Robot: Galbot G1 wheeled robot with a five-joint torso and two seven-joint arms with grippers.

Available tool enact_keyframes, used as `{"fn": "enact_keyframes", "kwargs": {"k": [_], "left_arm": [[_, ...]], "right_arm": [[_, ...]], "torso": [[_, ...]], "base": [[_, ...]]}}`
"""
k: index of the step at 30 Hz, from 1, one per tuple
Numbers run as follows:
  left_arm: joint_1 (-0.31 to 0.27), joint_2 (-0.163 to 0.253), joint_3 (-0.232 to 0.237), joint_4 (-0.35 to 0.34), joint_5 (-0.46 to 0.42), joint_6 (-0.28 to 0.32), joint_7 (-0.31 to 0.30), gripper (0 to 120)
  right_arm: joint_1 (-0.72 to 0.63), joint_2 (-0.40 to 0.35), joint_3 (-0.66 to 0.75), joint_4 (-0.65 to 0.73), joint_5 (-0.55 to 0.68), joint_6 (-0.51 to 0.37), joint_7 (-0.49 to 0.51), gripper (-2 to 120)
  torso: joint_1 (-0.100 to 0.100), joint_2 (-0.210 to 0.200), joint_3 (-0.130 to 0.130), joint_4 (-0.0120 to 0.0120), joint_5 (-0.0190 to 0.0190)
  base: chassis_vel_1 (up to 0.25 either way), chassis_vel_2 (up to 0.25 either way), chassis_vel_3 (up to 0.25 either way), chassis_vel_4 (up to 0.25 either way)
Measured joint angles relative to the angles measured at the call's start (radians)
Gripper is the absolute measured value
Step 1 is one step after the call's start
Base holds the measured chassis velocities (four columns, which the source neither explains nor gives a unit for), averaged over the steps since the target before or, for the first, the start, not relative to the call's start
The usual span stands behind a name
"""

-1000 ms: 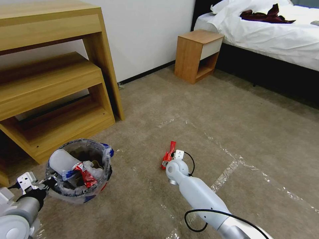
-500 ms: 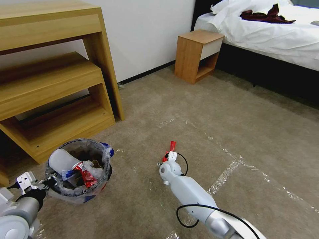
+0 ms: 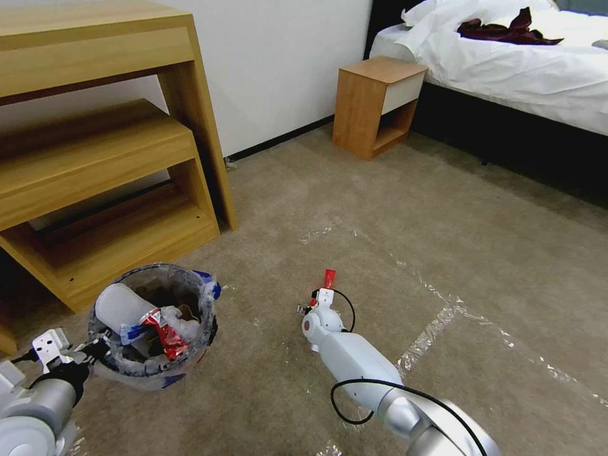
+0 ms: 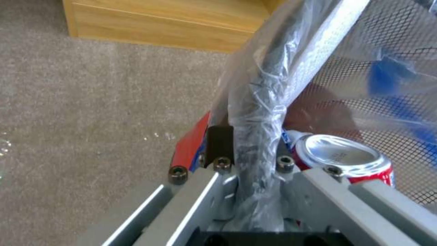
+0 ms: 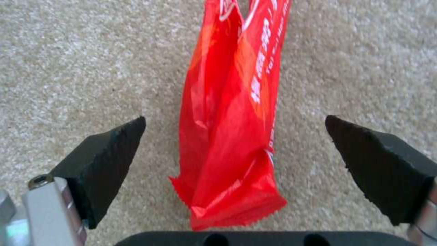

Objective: Pick up the trash bin and place the garbage on the floor into it.

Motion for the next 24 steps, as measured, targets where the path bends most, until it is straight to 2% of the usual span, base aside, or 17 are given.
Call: {"fn": "enact_keyframes", "kwargs": {"k": [5,9,14,17,19,22,24], "left_arm": [[0.0,-0.002,0.004,-0.012,-0.002,0.0,0.0,1],[-0.001,-0.003,0.007,-0.025,-0.013,0.0,0.0,1],[-0.001,-0.003,0.009,-0.031,-0.015,0.0,0.0,1],[0.0,-0.005,0.011,-0.043,-0.019,0.0,0.0,1],[0.0,-0.005,0.012,-0.045,-0.02,0.0,0.0,1],[0.002,-0.009,0.016,-0.054,-0.021,0.0,0.0,1],[0.002,-0.011,0.018,-0.056,-0.021,0.001,0.0,1]], "right_arm": [[-0.001,-0.001,0.0,-0.008,-0.014,0.016,-0.019,98],[-0.003,-0.001,-0.002,-0.024,-0.037,0.035,-0.043,81],[-0.008,-0.001,-0.001,-0.03,-0.054,0.042,-0.053,71],[-0.014,-0.001,-0.004,-0.042,-0.078,0.053,-0.065,56],[-0.015,-0.001,-0.005,-0.044,-0.082,0.055,-0.067,54],[-0.024,-0.002,-0.028,-0.056,-0.097,0.075,-0.084,44],[-0.026,-0.002,-0.032,-0.059,-0.101,0.083,-0.09,41]], "torso": [[0.0,0.0,0.0,-0.0001,0.0],[0.0,0.0,0.0,0.0,0.0],[0.0,0.0,0.0,0.0,-0.0001],[0.0,0.0,0.0,-0.0001,0.0],[0.0,0.0,0.0,0.0,0.0],[0.0,0.0,0.0,-0.0001,0.0],[0.0,0.0,0.0,-0.0002,-0.0001]], "base": [[0.0,0.0,0.0,0.0],[0.0,0.0,0.0,0.0],[0.0,0.0,0.0,0.0],[0.0,0.0,0.0,0.0],[0.0,0.0,0.0,0.0],[0.0,0.0,0.0,0.0],[0.0,0.0,0.0,0.0]]}}
